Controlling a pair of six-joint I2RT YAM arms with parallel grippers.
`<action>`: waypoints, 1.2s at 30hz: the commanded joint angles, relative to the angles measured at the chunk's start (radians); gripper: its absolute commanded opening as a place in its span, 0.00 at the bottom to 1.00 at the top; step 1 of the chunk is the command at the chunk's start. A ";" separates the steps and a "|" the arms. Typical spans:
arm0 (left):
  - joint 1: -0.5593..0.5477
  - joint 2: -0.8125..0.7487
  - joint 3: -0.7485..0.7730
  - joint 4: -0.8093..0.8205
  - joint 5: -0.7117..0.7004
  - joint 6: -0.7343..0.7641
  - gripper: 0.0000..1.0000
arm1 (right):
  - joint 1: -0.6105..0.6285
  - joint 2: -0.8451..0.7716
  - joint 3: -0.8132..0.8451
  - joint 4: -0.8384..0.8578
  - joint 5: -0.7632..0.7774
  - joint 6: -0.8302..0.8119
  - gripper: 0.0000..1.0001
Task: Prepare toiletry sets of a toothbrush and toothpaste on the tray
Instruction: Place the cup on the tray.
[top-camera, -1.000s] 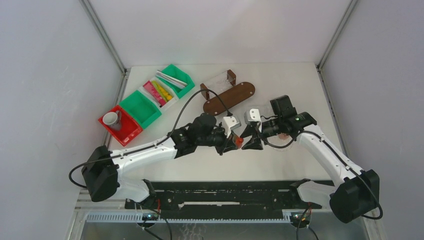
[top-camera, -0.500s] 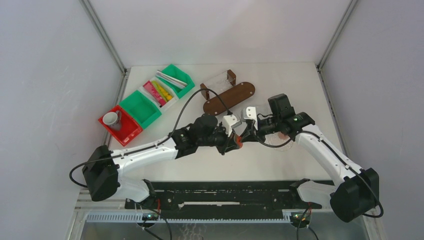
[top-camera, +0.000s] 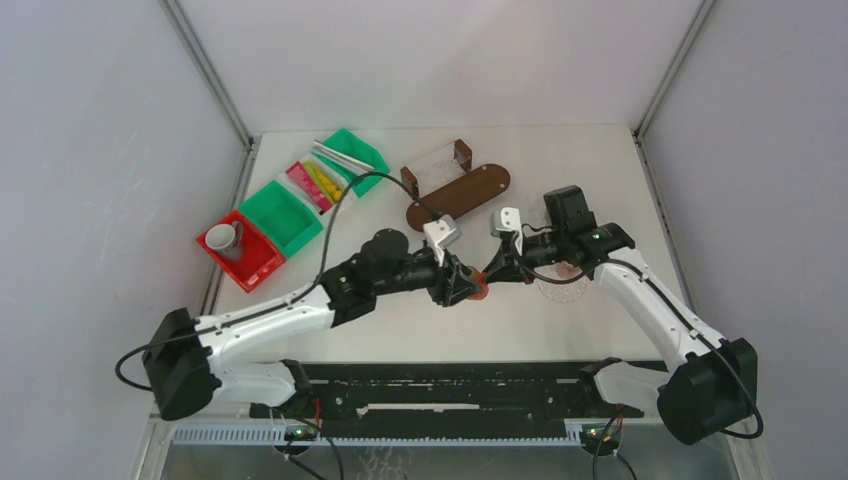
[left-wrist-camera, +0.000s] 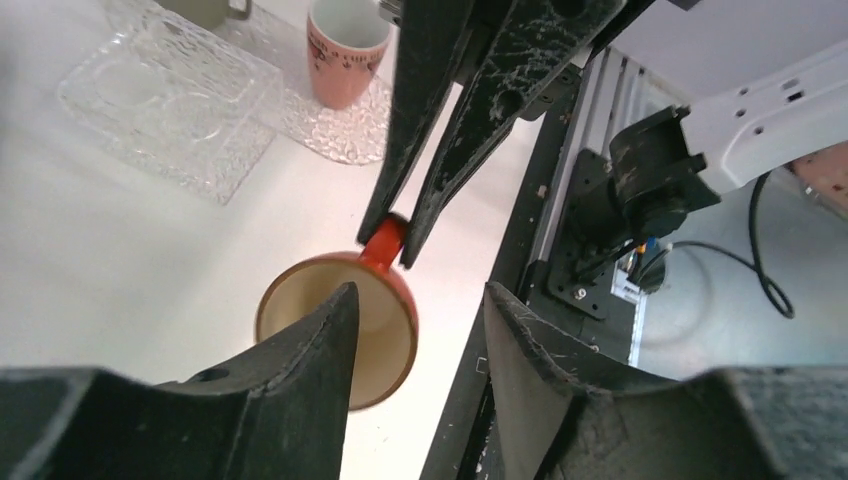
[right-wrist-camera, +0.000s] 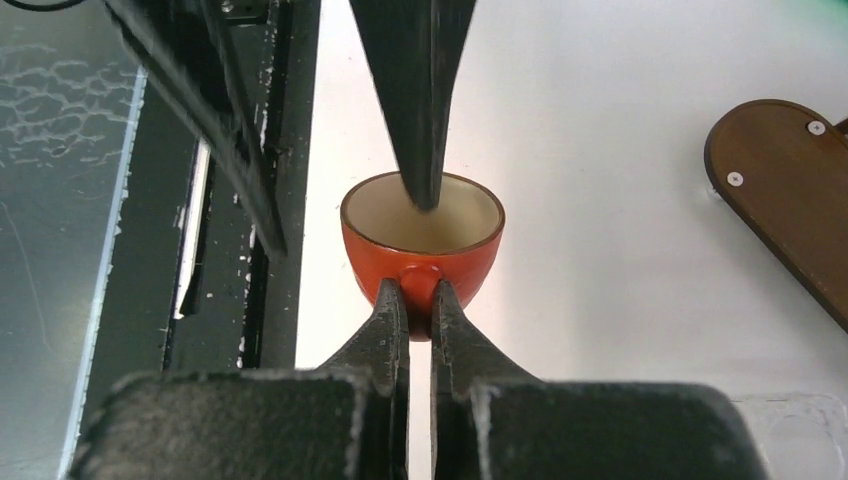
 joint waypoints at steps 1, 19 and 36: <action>0.068 -0.137 -0.130 0.218 0.008 -0.132 0.55 | -0.029 -0.015 0.013 0.000 -0.109 0.012 0.00; 0.238 0.001 -0.355 0.646 0.133 -0.680 0.66 | -0.064 -0.012 0.013 -0.021 -0.170 -0.016 0.00; 0.217 0.183 -0.289 0.805 0.283 -0.783 0.01 | -0.059 -0.002 0.013 -0.032 -0.149 -0.034 0.00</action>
